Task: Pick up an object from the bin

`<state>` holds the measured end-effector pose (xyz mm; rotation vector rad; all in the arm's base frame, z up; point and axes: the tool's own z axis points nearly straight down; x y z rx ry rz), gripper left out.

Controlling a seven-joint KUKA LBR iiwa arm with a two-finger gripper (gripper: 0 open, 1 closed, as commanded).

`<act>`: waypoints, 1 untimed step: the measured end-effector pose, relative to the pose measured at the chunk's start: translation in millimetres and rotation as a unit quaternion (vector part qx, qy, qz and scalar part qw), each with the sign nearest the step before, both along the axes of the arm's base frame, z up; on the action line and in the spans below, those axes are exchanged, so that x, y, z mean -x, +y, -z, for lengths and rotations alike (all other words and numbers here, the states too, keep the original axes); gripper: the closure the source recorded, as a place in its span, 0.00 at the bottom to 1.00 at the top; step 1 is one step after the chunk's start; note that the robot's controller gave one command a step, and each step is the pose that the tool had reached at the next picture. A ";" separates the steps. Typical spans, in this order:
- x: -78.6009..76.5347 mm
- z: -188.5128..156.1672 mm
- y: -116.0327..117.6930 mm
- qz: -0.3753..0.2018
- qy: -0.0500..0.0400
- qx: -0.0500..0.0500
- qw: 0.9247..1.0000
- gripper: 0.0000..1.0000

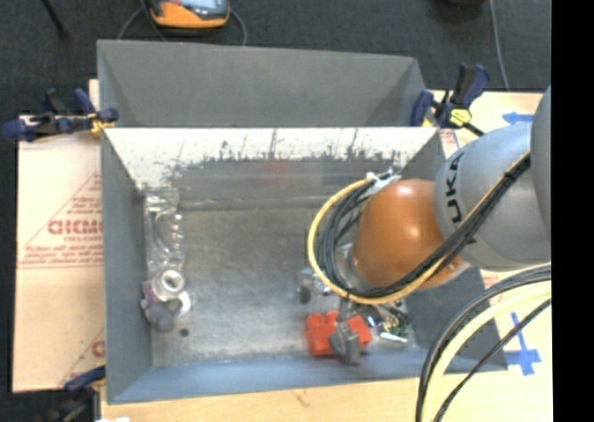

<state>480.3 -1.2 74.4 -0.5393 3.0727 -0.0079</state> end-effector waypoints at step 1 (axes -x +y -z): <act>-0.5 1.1 -10.7 0.075 0.003 -0.002 0.997 0.00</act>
Offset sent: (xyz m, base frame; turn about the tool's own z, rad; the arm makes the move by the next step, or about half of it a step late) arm -0.0043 -0.0104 -0.0044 0.1521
